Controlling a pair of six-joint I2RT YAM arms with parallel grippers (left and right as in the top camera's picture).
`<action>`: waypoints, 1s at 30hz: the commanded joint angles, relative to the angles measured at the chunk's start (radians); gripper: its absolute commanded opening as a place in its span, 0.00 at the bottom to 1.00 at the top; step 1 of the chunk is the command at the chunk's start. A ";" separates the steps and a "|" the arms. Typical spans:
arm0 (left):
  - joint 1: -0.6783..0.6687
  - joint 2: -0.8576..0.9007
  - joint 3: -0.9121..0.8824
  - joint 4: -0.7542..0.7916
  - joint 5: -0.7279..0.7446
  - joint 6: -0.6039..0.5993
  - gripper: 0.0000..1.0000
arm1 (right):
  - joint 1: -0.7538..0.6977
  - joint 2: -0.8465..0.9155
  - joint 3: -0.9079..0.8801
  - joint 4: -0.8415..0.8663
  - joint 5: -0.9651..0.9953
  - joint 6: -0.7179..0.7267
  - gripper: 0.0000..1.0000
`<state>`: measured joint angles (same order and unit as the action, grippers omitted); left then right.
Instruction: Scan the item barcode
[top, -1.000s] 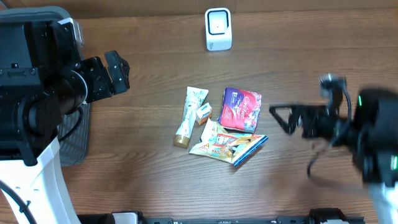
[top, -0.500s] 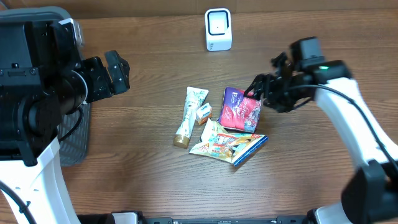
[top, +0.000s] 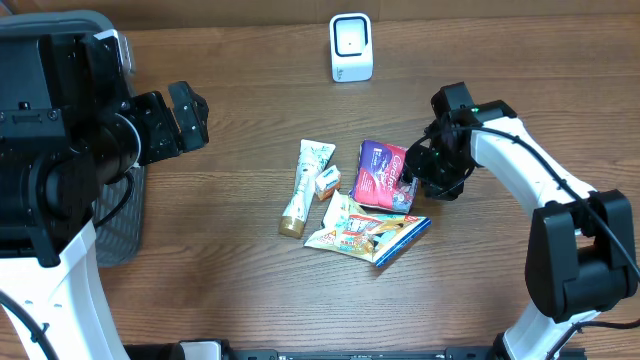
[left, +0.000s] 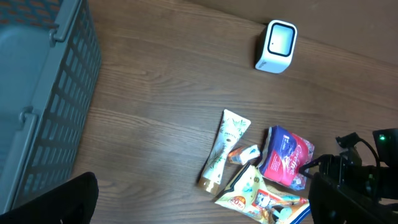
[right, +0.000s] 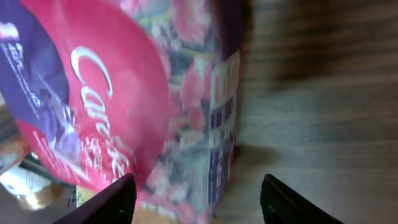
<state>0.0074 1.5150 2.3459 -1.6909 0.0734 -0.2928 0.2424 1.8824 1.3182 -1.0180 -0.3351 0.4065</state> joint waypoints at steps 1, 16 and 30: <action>0.005 0.002 -0.001 0.002 -0.006 0.008 1.00 | -0.003 -0.006 -0.070 0.082 -0.019 -0.014 0.65; 0.005 0.002 -0.001 0.002 -0.006 0.008 1.00 | -0.141 -0.008 -0.061 0.151 -0.410 -0.120 0.04; 0.005 0.002 -0.001 0.002 -0.006 0.008 1.00 | -0.340 -0.008 -0.047 -0.009 -1.221 -0.442 0.03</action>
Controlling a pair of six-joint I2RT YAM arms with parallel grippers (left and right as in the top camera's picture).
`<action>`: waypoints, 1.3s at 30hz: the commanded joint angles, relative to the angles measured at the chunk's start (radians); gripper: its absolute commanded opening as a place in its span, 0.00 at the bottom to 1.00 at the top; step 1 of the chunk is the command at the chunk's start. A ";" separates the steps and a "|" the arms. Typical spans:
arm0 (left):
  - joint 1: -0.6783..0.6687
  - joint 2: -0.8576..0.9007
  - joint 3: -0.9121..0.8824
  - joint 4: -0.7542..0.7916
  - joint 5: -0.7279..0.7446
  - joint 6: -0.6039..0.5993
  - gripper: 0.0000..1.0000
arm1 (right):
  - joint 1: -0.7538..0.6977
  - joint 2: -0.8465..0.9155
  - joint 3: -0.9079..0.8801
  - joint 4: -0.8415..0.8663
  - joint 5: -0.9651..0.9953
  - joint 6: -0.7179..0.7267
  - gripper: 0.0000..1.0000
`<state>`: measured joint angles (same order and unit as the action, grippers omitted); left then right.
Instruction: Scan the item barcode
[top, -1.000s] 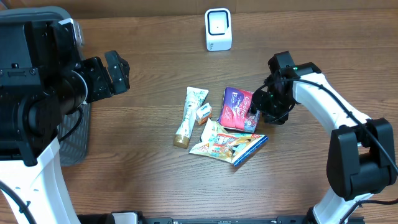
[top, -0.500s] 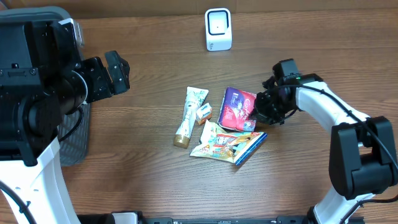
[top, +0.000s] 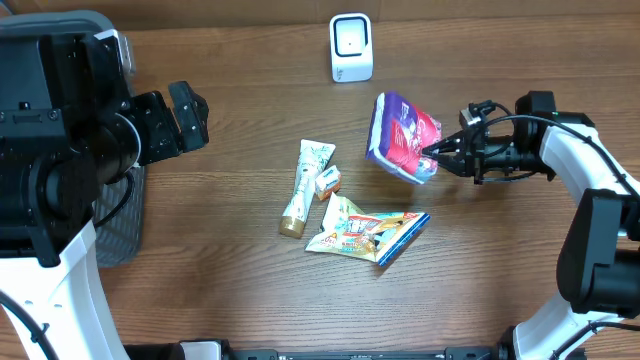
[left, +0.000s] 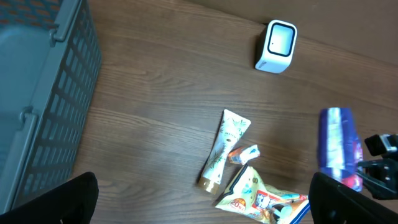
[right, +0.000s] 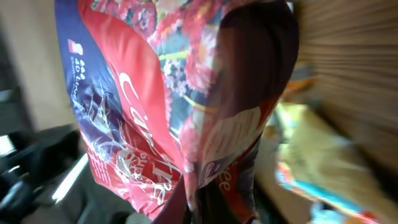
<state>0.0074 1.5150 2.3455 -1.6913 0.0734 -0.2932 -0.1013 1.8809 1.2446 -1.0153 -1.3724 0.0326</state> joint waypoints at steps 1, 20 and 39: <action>0.005 0.002 -0.001 0.002 -0.006 0.009 1.00 | 0.008 -0.007 0.026 -0.021 -0.198 -0.062 0.03; 0.005 0.002 -0.001 0.002 -0.006 0.009 1.00 | 0.002 -0.007 0.026 -0.065 1.017 0.328 0.04; 0.005 0.002 -0.001 0.002 -0.006 0.009 1.00 | 0.024 -0.007 0.352 -0.397 1.169 0.284 0.87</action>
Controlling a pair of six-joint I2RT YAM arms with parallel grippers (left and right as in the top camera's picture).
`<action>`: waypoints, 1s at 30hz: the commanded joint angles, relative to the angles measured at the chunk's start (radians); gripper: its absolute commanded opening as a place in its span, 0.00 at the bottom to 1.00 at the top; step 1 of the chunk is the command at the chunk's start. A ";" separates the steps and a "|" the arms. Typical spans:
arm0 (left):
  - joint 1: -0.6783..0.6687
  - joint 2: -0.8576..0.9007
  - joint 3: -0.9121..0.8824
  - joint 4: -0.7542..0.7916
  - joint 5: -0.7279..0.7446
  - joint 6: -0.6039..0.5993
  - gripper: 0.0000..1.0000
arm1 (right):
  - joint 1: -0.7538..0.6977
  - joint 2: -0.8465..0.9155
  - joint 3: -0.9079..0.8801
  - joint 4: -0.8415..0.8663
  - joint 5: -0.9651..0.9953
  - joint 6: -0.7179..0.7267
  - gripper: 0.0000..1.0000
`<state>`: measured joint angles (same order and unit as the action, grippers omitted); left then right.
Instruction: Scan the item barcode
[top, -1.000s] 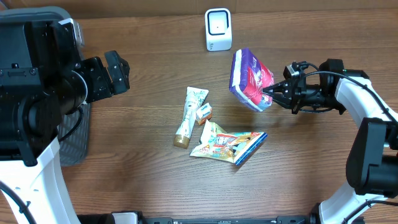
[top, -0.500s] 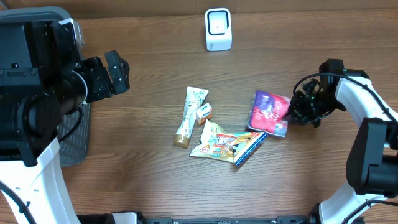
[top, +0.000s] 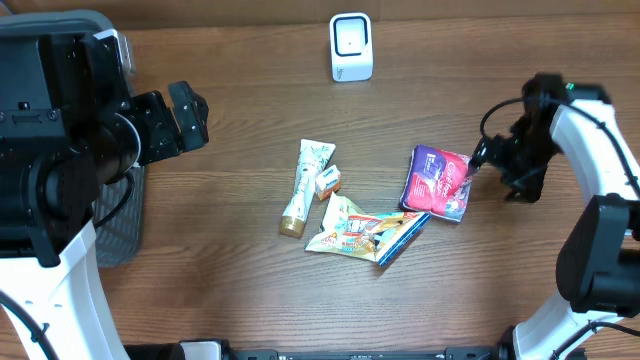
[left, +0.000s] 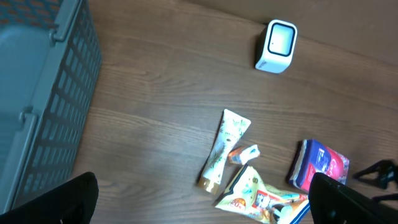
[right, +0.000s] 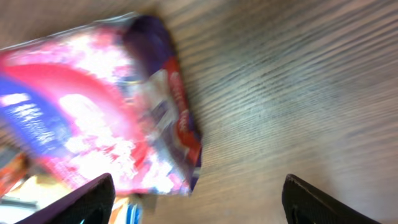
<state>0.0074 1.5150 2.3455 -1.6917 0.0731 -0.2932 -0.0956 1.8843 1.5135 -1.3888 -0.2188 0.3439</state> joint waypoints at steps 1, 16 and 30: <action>0.005 0.002 -0.001 0.002 -0.005 0.009 1.00 | 0.043 -0.011 0.109 -0.042 0.016 -0.039 0.87; 0.005 0.002 -0.001 0.002 -0.005 0.009 1.00 | 0.582 -0.008 -0.030 0.195 0.602 0.324 0.89; 0.005 0.002 -0.001 0.002 -0.005 0.009 1.00 | 0.606 -0.008 -0.233 0.374 0.693 0.394 0.37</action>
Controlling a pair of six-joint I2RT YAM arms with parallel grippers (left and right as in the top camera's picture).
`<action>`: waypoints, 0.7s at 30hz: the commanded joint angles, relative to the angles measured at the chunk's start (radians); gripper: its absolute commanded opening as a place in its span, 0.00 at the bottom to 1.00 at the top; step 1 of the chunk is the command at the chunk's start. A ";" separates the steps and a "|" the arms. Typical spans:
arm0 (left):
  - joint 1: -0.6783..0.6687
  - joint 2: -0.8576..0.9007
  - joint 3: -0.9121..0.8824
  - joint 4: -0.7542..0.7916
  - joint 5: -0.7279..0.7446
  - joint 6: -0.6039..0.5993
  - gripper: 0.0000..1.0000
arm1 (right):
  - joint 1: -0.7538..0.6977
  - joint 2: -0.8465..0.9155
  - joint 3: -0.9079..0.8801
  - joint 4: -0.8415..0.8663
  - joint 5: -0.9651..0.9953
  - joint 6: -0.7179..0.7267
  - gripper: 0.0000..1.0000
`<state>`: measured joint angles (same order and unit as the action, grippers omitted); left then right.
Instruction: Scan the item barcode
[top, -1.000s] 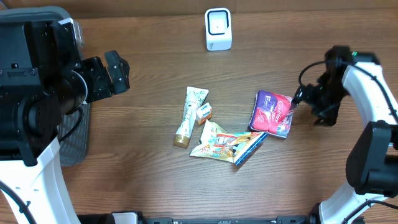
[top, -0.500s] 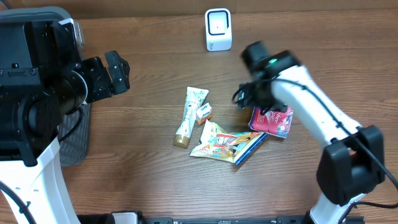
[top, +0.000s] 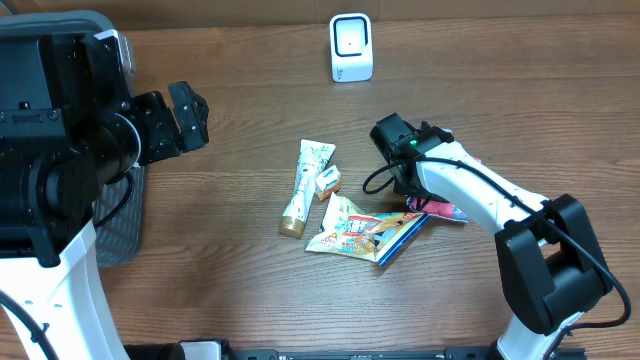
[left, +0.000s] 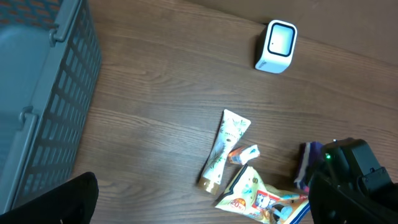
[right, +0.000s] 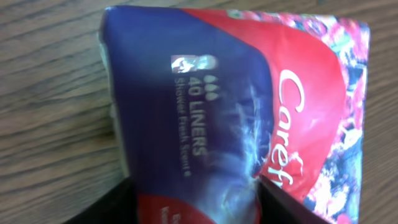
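The pink and purple liner pack (right: 236, 112) fills the right wrist view, lying on the wood. My right gripper (right: 194, 186) is down on it, one finger on each side of its purple end, shut on it. From overhead the right wrist (top: 405, 160) covers most of the pack (top: 447, 210), leaving only an edge showing. The white barcode scanner (top: 351, 47) stands upright at the back of the table, well apart from the pack. My left gripper (left: 199, 211) hangs high over the left side, open and holding nothing.
A cream tube (top: 305, 185), a small orange sachet (top: 327, 181) and a yellow snack pouch (top: 365, 232) lie just left of the pack. A grey slatted basket (left: 37, 93) stands at the table's left edge.
My right gripper was open to the right of the pack, which lay on the table. Now it sits over the pack from the left, with its fingers narrowed onto the purple end. The left arm is unchanged.
The right gripper first stood at the pack among the other items. It then held the pack up in the air to the right of the scanner. After that the pack lay on the table further right, let go. Now the gripper is down on it again.
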<state>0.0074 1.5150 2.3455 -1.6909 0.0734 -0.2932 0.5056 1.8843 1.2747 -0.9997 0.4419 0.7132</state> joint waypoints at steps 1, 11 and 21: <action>0.005 0.002 -0.001 0.002 -0.006 0.009 1.00 | 0.005 -0.008 0.015 -0.024 0.027 0.025 0.32; 0.005 0.002 -0.001 0.002 -0.006 0.009 1.00 | -0.091 -0.008 0.388 -0.215 -0.334 -0.077 0.03; 0.005 0.002 -0.001 0.002 -0.005 0.008 0.99 | -0.381 -0.008 0.353 -0.241 -1.003 -0.514 0.04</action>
<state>0.0074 1.5150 2.3455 -1.6909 0.0734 -0.2932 0.1989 1.8851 1.6764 -1.2304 -0.4129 0.3397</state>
